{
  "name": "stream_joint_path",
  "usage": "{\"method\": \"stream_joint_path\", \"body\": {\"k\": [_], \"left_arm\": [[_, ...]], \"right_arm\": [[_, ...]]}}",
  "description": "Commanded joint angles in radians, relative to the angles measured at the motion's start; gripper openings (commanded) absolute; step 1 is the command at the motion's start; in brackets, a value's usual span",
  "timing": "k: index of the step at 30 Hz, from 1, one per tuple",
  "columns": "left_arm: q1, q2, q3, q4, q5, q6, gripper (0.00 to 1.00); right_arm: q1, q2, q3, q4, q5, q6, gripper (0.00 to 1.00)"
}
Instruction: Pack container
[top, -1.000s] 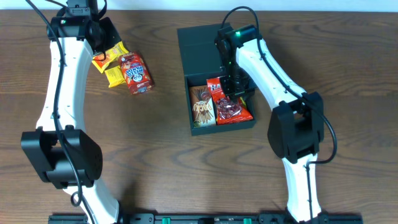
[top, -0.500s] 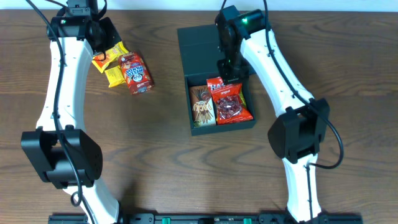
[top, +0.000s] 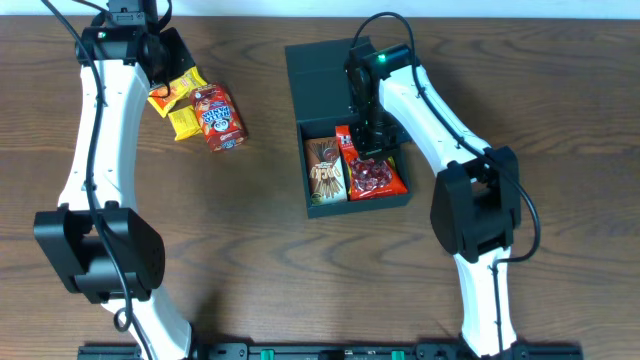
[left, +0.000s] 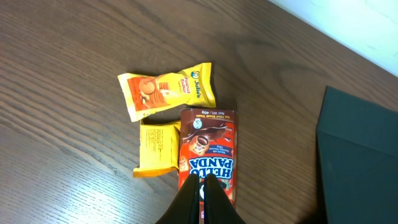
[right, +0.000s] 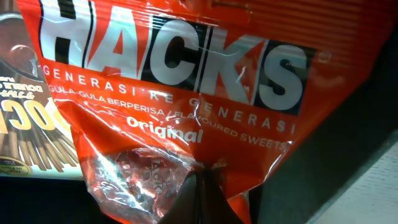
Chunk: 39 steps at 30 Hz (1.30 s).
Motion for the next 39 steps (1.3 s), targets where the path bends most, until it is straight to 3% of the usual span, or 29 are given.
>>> {"method": "stream_joint_path", "body": {"k": [1,13,14,16,18,22,24,28,33,39], "left_arm": [[0.004,-0.034,0.018,-0.002,-0.019,0.022,0.06],[0.044,-0.033,0.018,0.012,-0.103,0.100,0.06],[0.051,-0.033,0.018,0.011,-0.103,0.100,0.06],[0.065,-0.033,0.018,0.012,-0.102,0.100,0.06],[0.077,-0.033,0.018,0.012,-0.100,0.100,0.06],[0.091,-0.033,0.018,0.011,-0.100,0.101,0.06],[0.092,-0.033,0.014,0.006,-0.091,0.101,0.06],[0.084,-0.033,-0.026,-0.006,0.006,0.116,0.06],[0.066,-0.033,-0.131,0.005,0.013,0.114,0.06],[0.063,-0.033,-0.251,0.026,0.107,0.115,0.06]], "right_arm": [[-0.013,-0.001,-0.005,-0.001,0.013,-0.008,0.02],[0.078,-0.046,0.072,0.013,-0.226,-0.113,0.02],[0.087,-0.046,0.072,0.019,-0.243,-0.112,0.04],[0.106,-0.046,0.072,0.040,-0.244,-0.112,0.22],[0.121,-0.046,0.072,0.056,-0.244,-0.101,0.29],[0.142,-0.046,0.072,0.071,-0.242,-0.093,0.18],[0.147,-0.046,0.072,0.069,-0.214,-0.092,0.02],[0.128,-0.068,0.090,0.066,-0.158,-0.050,0.02],[0.032,-0.155,0.106,0.050,0.004,-0.010,0.02],[-0.121,-0.171,0.074,-0.051,0.016,0.005,0.02]]}}
